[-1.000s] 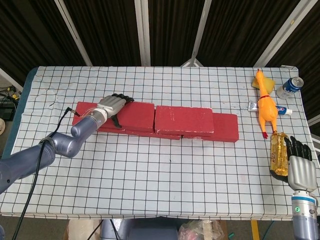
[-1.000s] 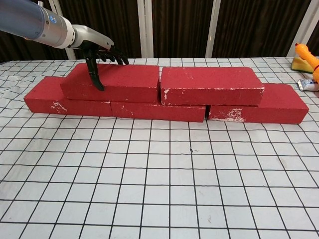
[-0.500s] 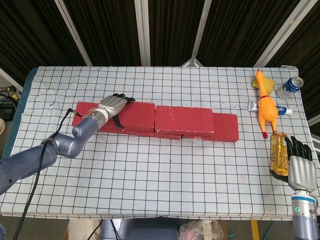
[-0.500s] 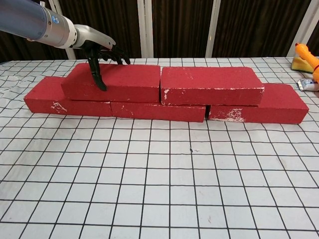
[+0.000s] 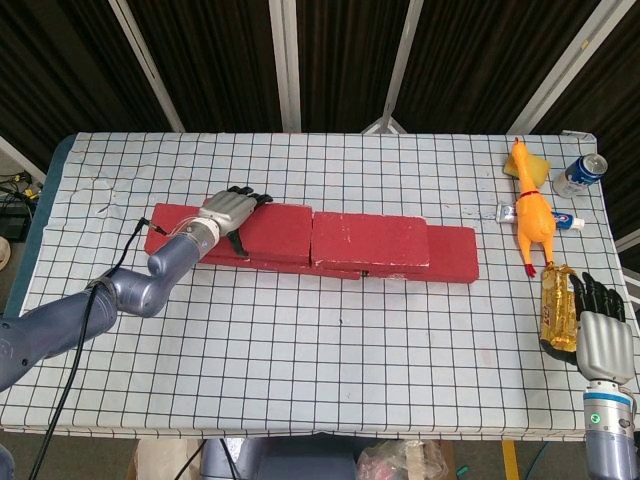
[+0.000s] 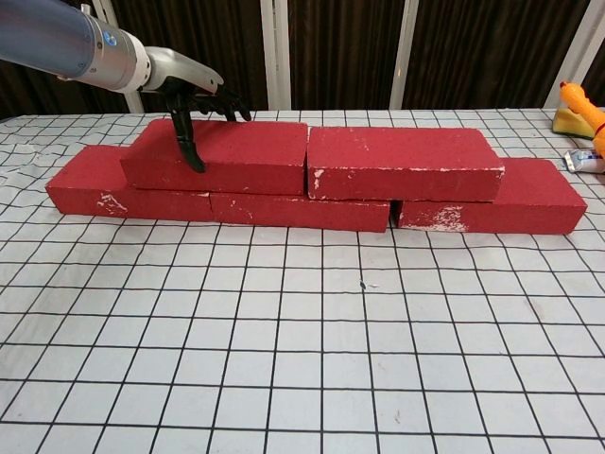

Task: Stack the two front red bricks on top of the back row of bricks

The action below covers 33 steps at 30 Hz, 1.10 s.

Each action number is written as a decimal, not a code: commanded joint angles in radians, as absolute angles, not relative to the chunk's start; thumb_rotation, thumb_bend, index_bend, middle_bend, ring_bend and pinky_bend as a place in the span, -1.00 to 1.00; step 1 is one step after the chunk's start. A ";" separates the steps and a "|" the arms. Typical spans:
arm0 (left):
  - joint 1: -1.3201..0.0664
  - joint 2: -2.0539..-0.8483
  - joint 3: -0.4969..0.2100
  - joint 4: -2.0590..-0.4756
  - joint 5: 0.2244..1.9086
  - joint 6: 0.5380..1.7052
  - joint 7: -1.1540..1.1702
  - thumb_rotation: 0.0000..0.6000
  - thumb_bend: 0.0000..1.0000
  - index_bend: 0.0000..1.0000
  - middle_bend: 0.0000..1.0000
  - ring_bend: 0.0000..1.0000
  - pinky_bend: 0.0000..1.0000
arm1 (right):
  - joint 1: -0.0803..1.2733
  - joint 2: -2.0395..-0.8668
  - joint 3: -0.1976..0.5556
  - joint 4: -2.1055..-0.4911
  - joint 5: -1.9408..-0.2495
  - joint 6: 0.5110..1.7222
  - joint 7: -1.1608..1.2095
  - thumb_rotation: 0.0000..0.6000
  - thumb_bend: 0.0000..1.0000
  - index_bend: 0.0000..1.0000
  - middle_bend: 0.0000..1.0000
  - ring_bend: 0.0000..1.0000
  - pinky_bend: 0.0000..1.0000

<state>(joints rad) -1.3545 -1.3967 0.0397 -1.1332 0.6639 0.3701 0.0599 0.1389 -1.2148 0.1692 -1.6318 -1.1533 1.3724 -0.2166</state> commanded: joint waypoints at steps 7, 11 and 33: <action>-1.359 -1.395 0.049 -1.127 0.651 0.345 0.066 1.00 -1.00 -0.83 -0.86 -1.00 -1.00 | 0.139 -1.216 0.170 -1.633 -1.148 1.371 -0.219 1.00 -0.68 -0.91 -1.00 -1.00 -1.00; -1.363 -1.398 0.054 -1.122 0.646 0.340 0.068 1.00 -1.00 -0.86 -0.98 -1.00 -1.00 | 0.139 -1.217 0.171 -1.633 -1.146 1.374 -0.221 1.00 -0.68 -0.91 -1.00 -1.00 -1.00; -1.351 -1.288 0.060 -1.232 0.641 0.375 0.063 1.00 -1.00 -1.00 -1.00 -1.00 -1.00 | 0.142 -1.224 0.170 -1.635 -1.143 1.373 -0.233 1.00 -0.68 -0.91 -1.00 -1.00 -1.00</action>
<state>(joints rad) -1.3603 -1.3017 0.0668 -1.2172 0.6380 0.3672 0.0728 0.1423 -1.2242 0.1700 -1.6348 -1.1427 1.3732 -0.2335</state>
